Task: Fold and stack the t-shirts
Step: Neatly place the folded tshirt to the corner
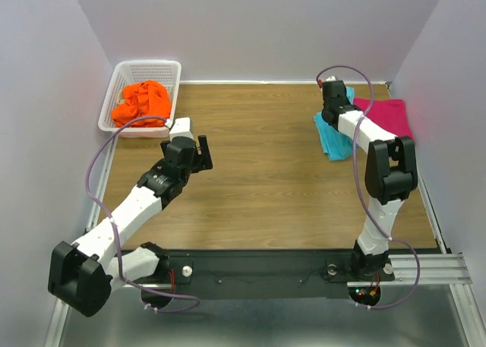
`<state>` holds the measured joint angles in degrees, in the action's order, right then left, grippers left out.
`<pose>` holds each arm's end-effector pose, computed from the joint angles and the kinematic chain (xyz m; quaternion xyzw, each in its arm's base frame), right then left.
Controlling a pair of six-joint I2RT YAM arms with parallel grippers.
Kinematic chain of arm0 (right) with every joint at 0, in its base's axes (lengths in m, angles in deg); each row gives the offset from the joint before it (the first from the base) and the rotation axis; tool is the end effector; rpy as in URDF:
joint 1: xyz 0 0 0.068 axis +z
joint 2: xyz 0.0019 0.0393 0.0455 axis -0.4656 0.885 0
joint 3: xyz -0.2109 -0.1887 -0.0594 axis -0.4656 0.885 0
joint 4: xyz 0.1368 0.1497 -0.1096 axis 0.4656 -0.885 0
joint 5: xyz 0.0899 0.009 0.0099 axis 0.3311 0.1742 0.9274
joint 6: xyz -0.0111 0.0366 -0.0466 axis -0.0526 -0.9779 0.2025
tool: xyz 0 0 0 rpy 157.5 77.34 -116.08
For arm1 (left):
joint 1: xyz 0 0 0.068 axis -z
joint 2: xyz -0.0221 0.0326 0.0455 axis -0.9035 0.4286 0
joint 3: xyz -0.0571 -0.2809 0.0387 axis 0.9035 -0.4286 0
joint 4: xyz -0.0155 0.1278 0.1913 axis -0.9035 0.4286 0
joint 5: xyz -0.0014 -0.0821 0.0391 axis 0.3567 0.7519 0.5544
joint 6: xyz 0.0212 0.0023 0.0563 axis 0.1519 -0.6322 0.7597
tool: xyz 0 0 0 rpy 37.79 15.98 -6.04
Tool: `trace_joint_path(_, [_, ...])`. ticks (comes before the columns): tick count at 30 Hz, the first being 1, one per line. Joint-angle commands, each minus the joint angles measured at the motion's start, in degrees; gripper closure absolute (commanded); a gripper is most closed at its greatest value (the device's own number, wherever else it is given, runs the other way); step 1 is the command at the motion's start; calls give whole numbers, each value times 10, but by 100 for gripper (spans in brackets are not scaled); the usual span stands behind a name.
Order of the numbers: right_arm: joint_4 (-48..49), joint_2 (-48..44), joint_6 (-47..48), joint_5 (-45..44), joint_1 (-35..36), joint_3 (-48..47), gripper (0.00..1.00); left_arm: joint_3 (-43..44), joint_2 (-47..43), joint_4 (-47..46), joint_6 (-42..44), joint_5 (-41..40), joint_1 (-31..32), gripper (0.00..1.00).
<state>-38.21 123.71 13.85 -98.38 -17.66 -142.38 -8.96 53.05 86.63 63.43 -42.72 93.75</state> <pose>0.4180 0.0446 0.2607 -0.1398 0.8544 -0.3754 0.3309 0.1895 -0.0893 0.3038 -0.0214 0.8364 -0.0970 0.5391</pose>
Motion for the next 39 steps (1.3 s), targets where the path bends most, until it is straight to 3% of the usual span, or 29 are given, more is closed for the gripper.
trace_joint_path(1, [65,16,85,-30,-21,-60,99,3,-26,22,-9,-23,-7,12])
trace_joint_path(21, [87,53,184,-16,-88,-170,99,33,14,31,9,-28,-28,12])
trace_joint_path(39, [99,112,133,-17,-154,-203,99,33,35,27,3,-8,-37,12])
